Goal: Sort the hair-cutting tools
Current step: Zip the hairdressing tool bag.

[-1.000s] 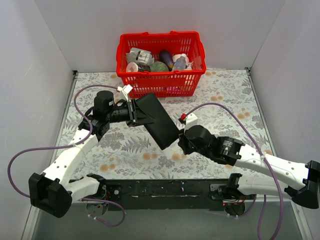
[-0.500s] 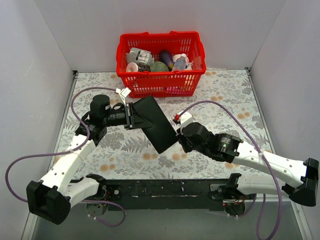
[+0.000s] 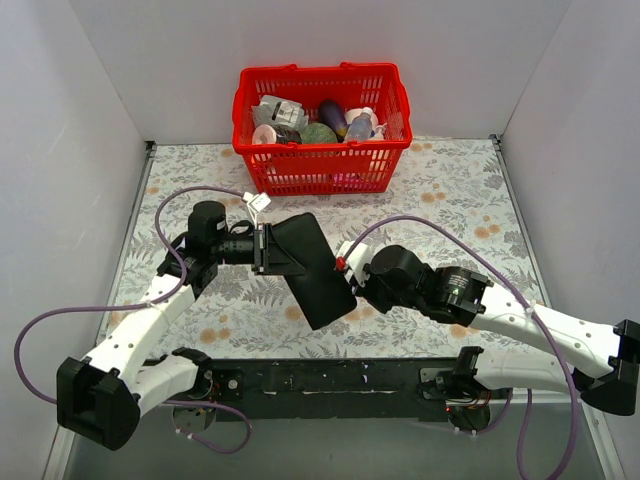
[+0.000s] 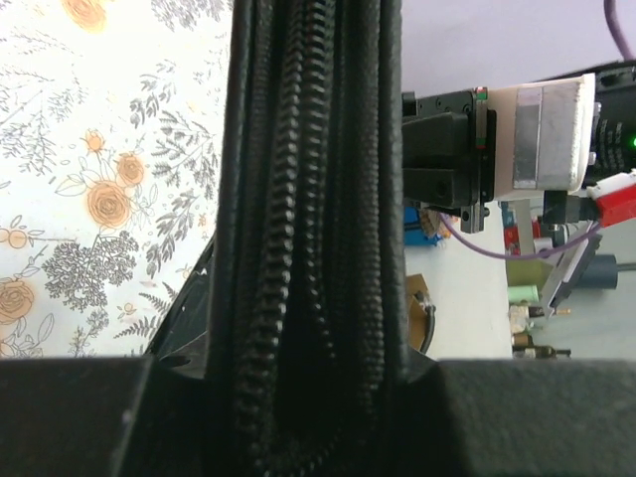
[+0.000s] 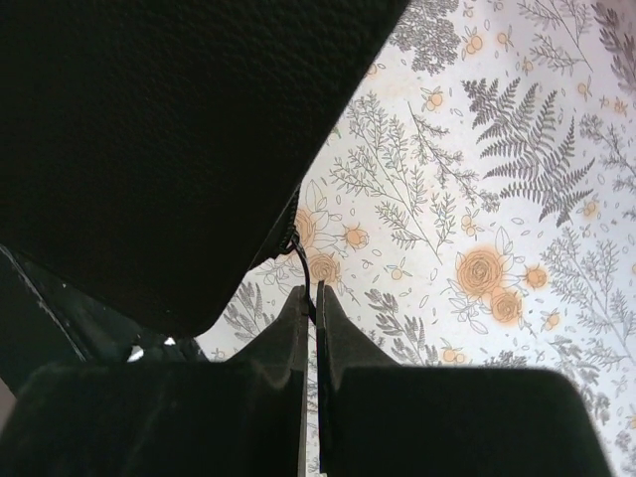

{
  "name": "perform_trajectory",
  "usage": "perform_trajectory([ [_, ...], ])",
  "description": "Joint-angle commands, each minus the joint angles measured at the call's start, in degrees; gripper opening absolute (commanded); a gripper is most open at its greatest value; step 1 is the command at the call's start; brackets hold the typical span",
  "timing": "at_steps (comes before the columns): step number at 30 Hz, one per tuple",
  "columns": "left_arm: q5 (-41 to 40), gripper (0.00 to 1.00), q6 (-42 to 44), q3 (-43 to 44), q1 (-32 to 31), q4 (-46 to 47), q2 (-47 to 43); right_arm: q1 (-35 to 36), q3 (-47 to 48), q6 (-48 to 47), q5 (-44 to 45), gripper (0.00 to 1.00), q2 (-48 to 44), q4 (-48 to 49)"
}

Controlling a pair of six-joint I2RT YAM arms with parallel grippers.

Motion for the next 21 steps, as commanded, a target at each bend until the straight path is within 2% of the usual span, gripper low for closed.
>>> perform_trajectory([
  [1,12.5,0.0,1.5,-1.1,-3.2,-4.5,-1.4,-2.2,1.8,-9.4,2.4,0.01,-0.2,4.1],
  [9,11.3,0.0,3.6,-2.4,-8.6,-7.0,-1.3,-2.2,2.7,-19.4,0.4,0.01,4.2,8.6],
  [16,11.0,0.0,3.8,-5.1,-11.9,-7.7,-2.8,-2.2,7.5,-26.1,8.1,0.01,7.5,11.7],
  [21,10.8,0.0,3.8,-6.9,-14.5,-8.2,-4.7,-2.4,10.5,-30.2,10.4,0.01,12.4,12.2],
])
